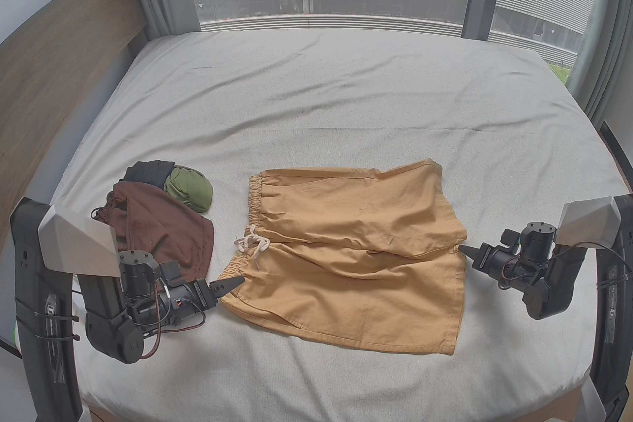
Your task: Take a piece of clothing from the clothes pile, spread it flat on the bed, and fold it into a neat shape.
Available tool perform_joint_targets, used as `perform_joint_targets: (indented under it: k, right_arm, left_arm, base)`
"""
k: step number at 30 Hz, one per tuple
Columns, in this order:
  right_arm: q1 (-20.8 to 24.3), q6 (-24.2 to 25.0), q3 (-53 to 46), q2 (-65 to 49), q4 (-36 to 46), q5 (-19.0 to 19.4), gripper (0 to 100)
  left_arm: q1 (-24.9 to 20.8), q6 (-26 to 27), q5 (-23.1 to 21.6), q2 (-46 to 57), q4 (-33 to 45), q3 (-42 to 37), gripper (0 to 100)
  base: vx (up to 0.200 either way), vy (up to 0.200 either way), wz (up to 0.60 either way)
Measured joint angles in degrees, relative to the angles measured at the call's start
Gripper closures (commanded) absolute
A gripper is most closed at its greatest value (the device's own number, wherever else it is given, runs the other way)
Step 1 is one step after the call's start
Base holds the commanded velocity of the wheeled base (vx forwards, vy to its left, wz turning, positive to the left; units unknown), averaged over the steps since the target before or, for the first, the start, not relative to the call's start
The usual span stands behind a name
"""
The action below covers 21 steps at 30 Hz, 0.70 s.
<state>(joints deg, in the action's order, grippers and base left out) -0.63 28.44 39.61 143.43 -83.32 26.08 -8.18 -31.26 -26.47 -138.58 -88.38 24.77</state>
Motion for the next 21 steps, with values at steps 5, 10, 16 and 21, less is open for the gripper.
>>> perform_joint_targets:
  k: [5,10,16,21]
  right_arm:
    - [-0.07,0.02,-0.39,-0.93,0.01,0.00,0]
    - [-0.35,0.00,-1.85,-2.78,0.00,-0.02,0]
    - [-0.55,-0.12,-4.19,-4.74,0.04,-0.07,0]
    - [-0.68,-1.65,-5.84,-5.78,0.01,-0.07,0]
  left_arm:
    - [0.00,-0.02,0.00,-0.09,0.00,-0.05,0]
    - [0.05,-0.05,0.00,-0.23,-0.02,0.02,0]
    - [0.09,-0.16,0.06,-0.48,0.00,0.11,100]
    - [0.09,-0.30,0.06,-0.76,0.00,0.24,100]
  base:
    - [0.000,0.000,0.00]
    - [0.000,0.000,0.00]
    - [0.000,0.000,0.00]
    - [0.000,0.000,0.00]
